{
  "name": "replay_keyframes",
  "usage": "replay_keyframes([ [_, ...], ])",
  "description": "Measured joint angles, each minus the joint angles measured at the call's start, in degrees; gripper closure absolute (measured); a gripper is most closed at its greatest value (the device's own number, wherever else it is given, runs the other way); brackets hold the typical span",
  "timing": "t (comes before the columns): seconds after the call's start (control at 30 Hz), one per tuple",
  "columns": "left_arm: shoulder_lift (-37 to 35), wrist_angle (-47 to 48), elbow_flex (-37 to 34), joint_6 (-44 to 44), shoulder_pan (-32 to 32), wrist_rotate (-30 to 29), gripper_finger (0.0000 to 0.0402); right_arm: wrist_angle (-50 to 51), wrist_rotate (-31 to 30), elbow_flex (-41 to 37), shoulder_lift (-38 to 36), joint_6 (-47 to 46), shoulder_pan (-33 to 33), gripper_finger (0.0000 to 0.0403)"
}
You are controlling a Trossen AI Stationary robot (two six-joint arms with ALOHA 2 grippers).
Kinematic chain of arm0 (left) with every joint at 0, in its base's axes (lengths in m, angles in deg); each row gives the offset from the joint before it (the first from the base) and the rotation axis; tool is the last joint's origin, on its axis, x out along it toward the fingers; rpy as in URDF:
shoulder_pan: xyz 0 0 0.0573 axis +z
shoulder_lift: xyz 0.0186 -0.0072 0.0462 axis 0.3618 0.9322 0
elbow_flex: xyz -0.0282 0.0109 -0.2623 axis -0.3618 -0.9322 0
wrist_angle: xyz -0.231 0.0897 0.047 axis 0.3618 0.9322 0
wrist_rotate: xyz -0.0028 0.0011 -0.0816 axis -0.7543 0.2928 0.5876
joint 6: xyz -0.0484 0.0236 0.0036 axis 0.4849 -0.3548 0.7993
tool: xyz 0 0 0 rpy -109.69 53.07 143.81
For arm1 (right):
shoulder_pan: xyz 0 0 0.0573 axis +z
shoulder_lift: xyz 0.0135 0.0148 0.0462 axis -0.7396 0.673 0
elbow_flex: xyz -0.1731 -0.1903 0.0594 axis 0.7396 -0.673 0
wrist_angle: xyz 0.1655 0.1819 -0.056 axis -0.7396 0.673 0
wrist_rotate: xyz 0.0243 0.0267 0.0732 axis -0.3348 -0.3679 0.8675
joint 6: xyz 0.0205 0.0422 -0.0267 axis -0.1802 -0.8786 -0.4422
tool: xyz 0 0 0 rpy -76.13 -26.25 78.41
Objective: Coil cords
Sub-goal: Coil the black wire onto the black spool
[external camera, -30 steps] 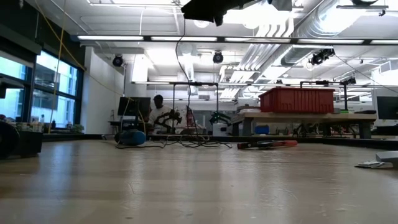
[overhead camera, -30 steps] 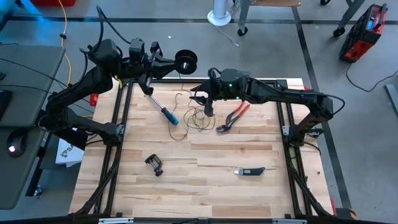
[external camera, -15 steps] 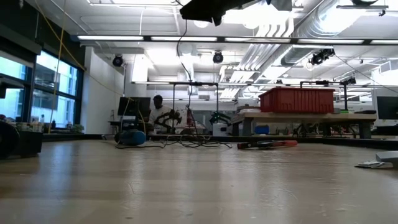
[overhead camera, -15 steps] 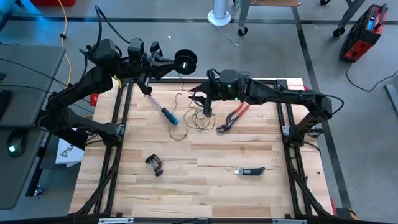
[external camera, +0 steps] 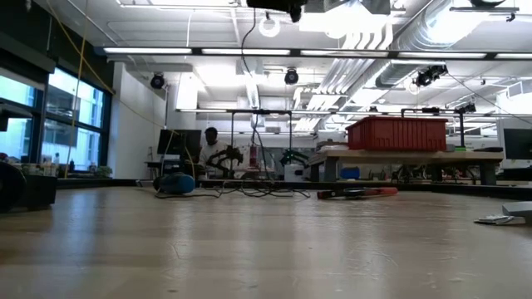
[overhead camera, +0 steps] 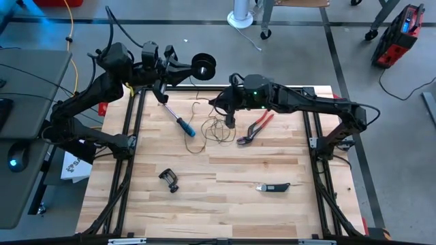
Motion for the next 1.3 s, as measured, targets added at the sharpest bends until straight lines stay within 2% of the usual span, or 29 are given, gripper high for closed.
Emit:
replay_keyframes([
  [0.17,-0.74,3.92,0.02,-1.95,0.02,-5.75,0.0402,6.65,0.06,2.37,-1.59,-0.04,1.83,0.0402],
  [0.53,-6.95,17.59,0.00,3.17,0.02,-6.47,0.0402,13.83,-0.43,2.69,-6.97,0.39,4.68,0.0402],
  [0.67,-8.87,21.39,0.02,6.95,0.02,-3.25,0.0401,13.96,-0.60,2.69,-8.66,0.28,4.67,0.0402],
  [0.87,-9.60,29.07,0.02,13.48,-0.08,-1.67,0.0401,12.63,-0.60,2.69,-10.89,-1.01,4.66,0.0403],
  [1.17,-4.84,30.94,0.02,16.82,-0.13,5.12,0.0402,7.87,-1.21,2.67,-13.40,-1.18,4.68,0.0403],
  [1.3,-2.30,31.34,0.02,16.67,-0.13,5.76,0.0402,7.04,-1.21,2.67,-14.56,-1.63,4.68,0.0403],
])
